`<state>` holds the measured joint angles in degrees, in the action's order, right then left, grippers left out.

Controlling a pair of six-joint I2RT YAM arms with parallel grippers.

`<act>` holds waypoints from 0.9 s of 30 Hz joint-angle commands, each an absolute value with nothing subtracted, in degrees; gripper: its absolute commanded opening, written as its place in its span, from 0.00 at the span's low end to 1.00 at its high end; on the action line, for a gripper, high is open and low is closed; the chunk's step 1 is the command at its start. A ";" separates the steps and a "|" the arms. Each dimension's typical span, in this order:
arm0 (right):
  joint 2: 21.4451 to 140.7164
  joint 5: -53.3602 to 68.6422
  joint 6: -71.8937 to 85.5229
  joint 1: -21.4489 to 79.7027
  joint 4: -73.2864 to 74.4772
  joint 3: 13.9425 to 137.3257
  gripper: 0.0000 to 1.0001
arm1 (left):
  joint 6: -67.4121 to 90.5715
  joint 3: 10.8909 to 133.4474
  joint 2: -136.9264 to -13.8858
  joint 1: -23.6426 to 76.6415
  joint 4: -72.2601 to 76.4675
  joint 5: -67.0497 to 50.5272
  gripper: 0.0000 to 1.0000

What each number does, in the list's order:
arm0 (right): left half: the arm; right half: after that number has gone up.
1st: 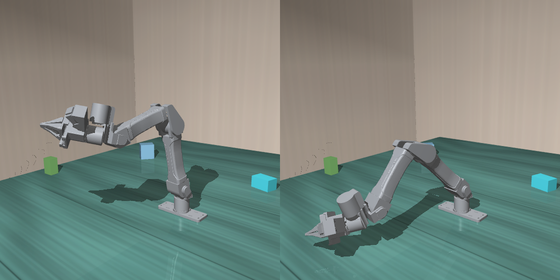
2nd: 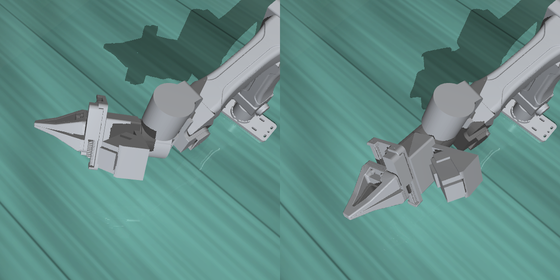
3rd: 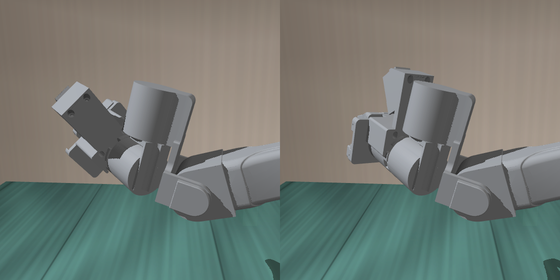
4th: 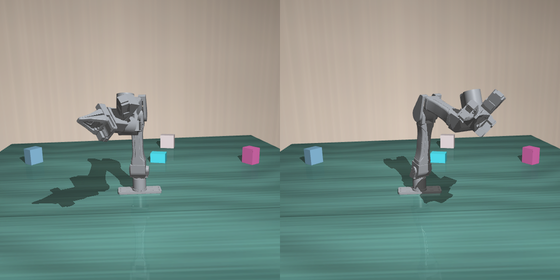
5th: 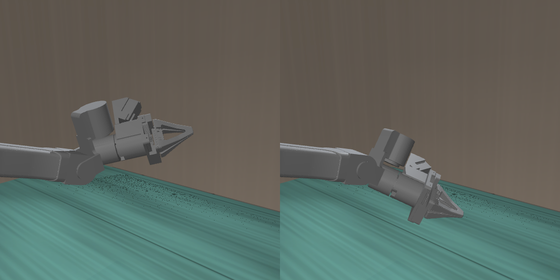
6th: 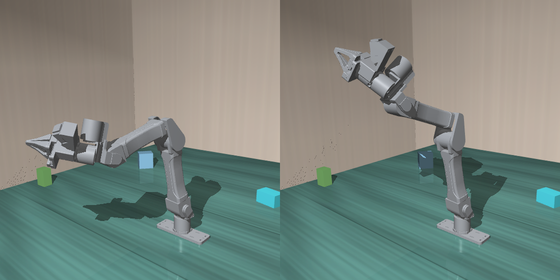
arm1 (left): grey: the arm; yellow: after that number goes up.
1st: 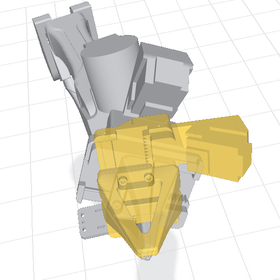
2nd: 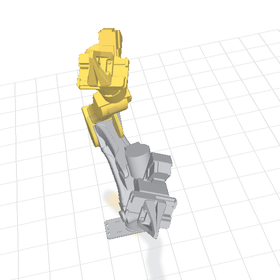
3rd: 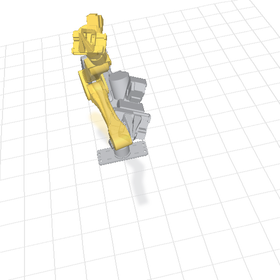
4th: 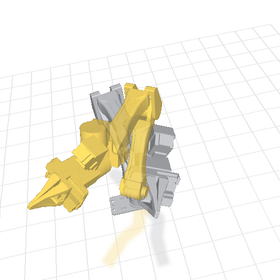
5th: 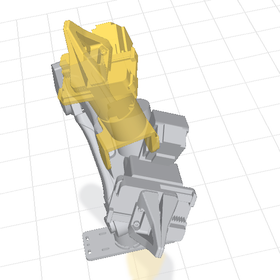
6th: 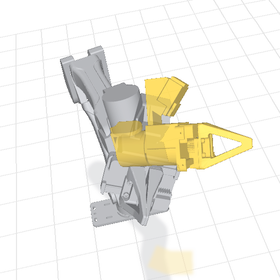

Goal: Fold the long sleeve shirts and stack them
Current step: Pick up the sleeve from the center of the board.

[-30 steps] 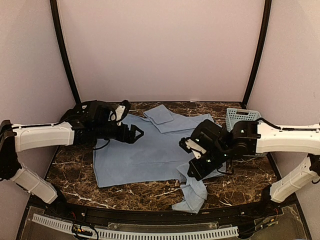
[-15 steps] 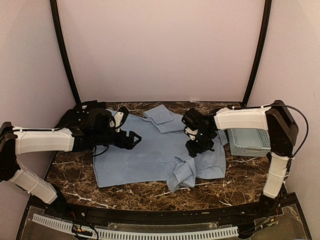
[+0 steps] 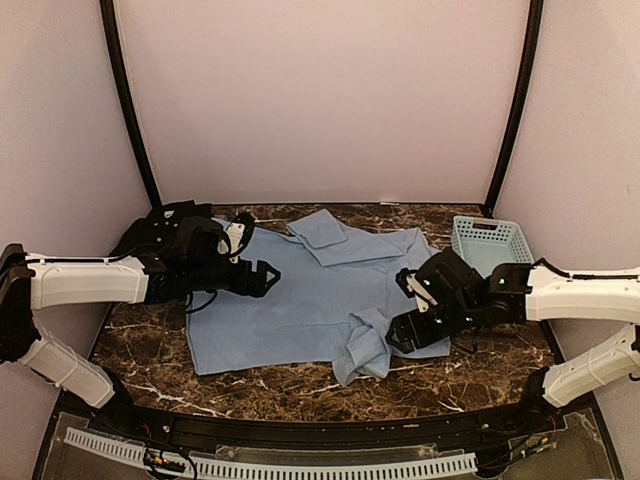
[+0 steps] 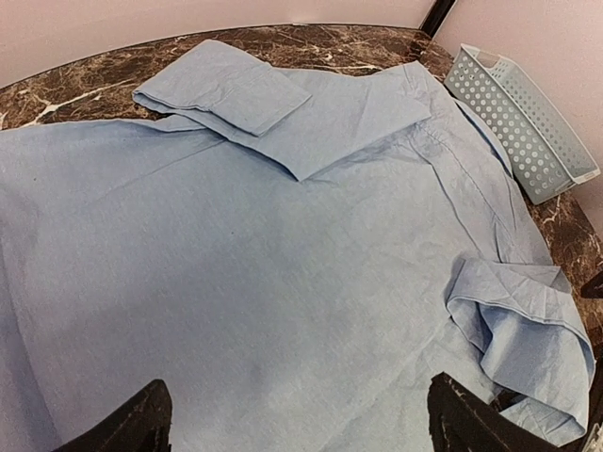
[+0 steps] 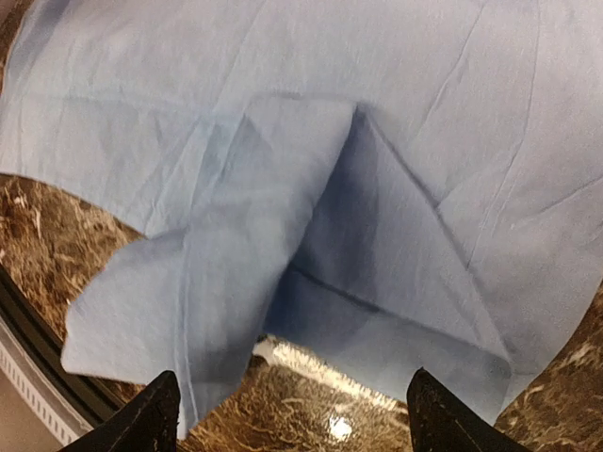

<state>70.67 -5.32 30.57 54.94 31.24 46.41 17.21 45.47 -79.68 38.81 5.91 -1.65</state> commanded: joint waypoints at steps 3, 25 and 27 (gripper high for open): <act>65.58 2.83 40.26 57.48 13.84 33.40 0.77 | 18.69 44.99 -79.03 39.01 6.50 -2.35 0.93; 59.76 -3.85 49.70 65.40 12.30 30.45 0.70 | 19.15 42.85 -78.30 39.02 5.60 -0.64 0.92; 60.93 -3.81 50.29 66.78 10.85 30.36 0.71 | 19.04 43.01 -78.50 39.02 5.44 -0.62 0.93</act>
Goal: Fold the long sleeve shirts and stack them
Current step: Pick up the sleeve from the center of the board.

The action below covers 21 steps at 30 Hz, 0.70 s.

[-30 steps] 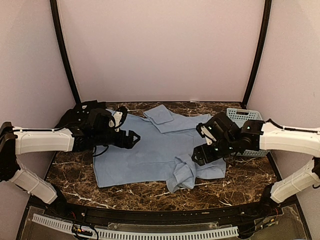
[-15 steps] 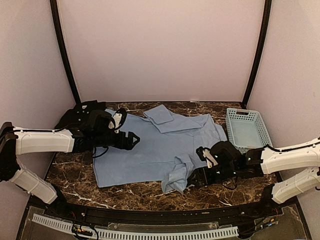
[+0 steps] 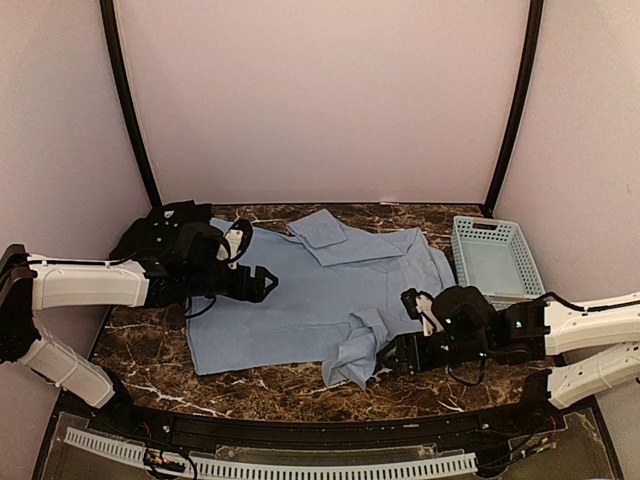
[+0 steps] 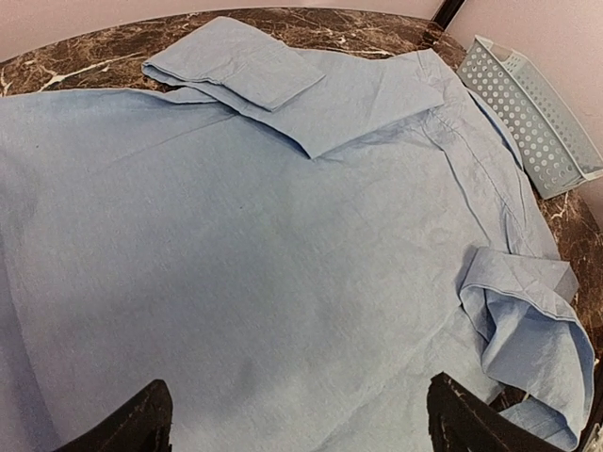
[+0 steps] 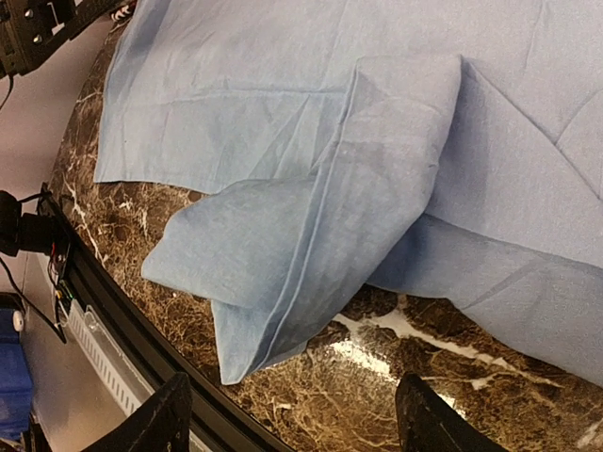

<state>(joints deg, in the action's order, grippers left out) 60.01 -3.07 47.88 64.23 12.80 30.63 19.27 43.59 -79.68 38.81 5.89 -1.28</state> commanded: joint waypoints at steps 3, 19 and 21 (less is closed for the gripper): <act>64.14 -3.63 50.65 67.92 8.49 30.66 0.72 | 18.90 43.18 -78.65 38.99 5.20 -0.64 0.93; 82.75 -0.24 48.03 69.08 -6.34 35.77 0.35 | 18.81 42.69 -77.19 38.96 3.66 -0.67 0.92; 81.84 -0.63 46.94 69.04 -5.36 37.43 0.14 | 18.81 42.45 -76.75 38.97 3.54 0.90 0.92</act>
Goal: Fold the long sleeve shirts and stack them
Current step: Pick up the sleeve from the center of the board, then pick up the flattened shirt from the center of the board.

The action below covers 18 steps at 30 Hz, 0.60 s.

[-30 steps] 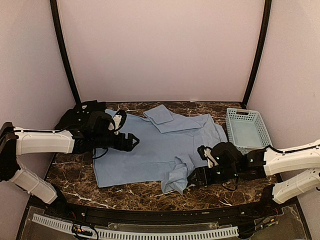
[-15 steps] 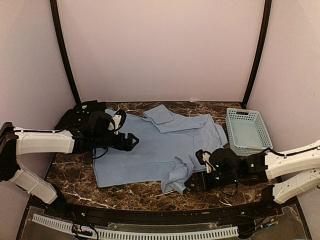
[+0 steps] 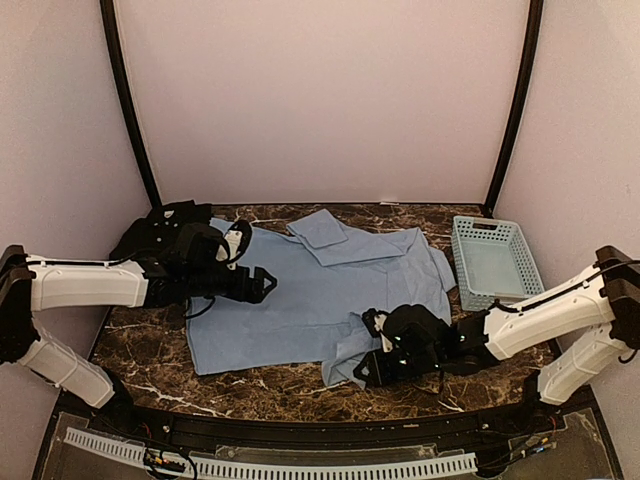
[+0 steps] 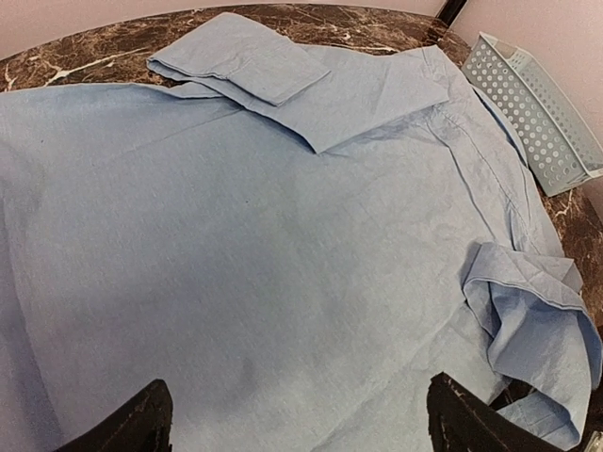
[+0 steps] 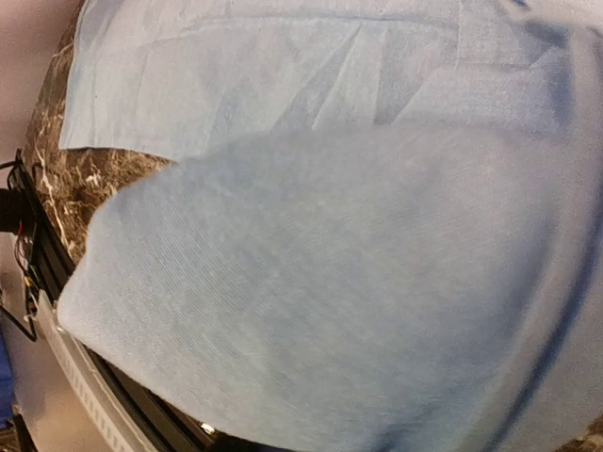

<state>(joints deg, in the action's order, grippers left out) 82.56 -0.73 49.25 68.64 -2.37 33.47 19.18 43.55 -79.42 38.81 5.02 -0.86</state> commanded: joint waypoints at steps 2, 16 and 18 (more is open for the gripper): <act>79.58 -2.66 45.39 69.08 -1.05 40.21 0.00 | 18.70 42.18 -76.25 39.01 3.10 1.42 0.92; 63.20 -15.39 30.17 53.78 25.98 60.47 0.00 | 20.72 44.68 -70.68 39.44 -14.25 -3.91 0.92; 63.69 -14.31 28.57 51.36 25.30 61.25 0.00 | 20.88 45.06 -69.58 40.46 -17.61 -4.56 0.90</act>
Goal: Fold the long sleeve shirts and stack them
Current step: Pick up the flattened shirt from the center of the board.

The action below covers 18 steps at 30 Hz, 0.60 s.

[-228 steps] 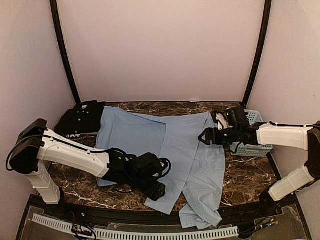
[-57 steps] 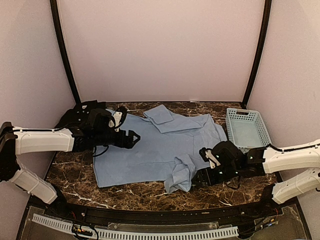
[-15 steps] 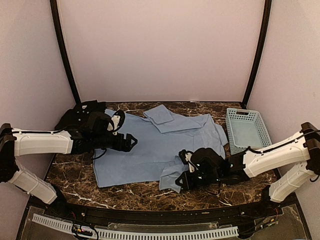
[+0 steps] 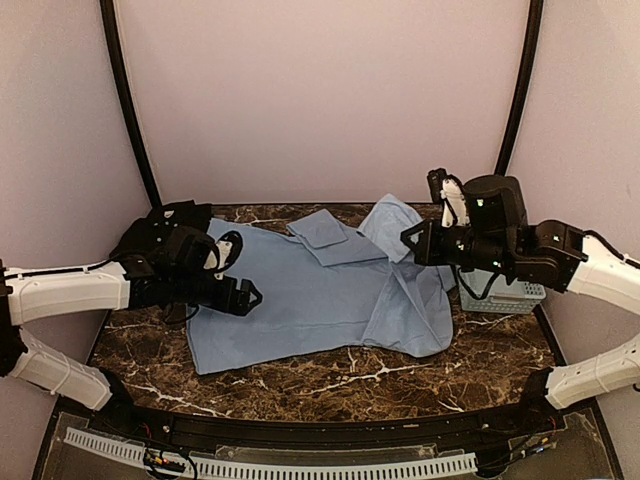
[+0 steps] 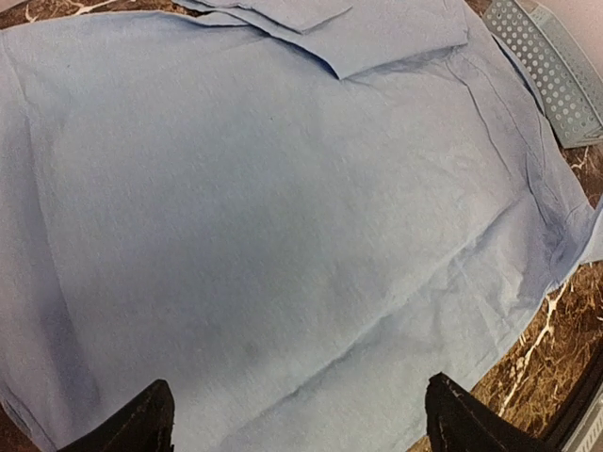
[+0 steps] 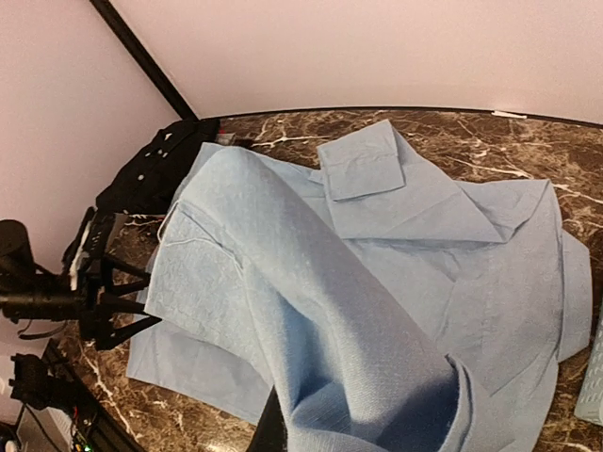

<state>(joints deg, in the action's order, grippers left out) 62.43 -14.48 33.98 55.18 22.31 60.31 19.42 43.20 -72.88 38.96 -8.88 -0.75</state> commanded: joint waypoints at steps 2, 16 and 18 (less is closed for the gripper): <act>64.37 -13.23 26.97 49.18 24.17 61.81 0.00 | 19.87 45.77 -69.00 42.08 -21.11 -4.53 0.88; 77.80 4.59 20.93 35.42 19.75 71.46 0.00 | 3.25 50.45 -76.97 46.55 -29.76 -5.69 0.89; 79.17 5.86 20.26 34.12 19.92 72.76 0.00 | 0.97 51.71 -79.42 46.62 -31.64 -4.31 0.89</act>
<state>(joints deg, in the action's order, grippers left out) 77.58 0.69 22.68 36.25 22.72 69.06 7.77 49.28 -76.42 46.17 -26.87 -6.22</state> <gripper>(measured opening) 0.008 0.888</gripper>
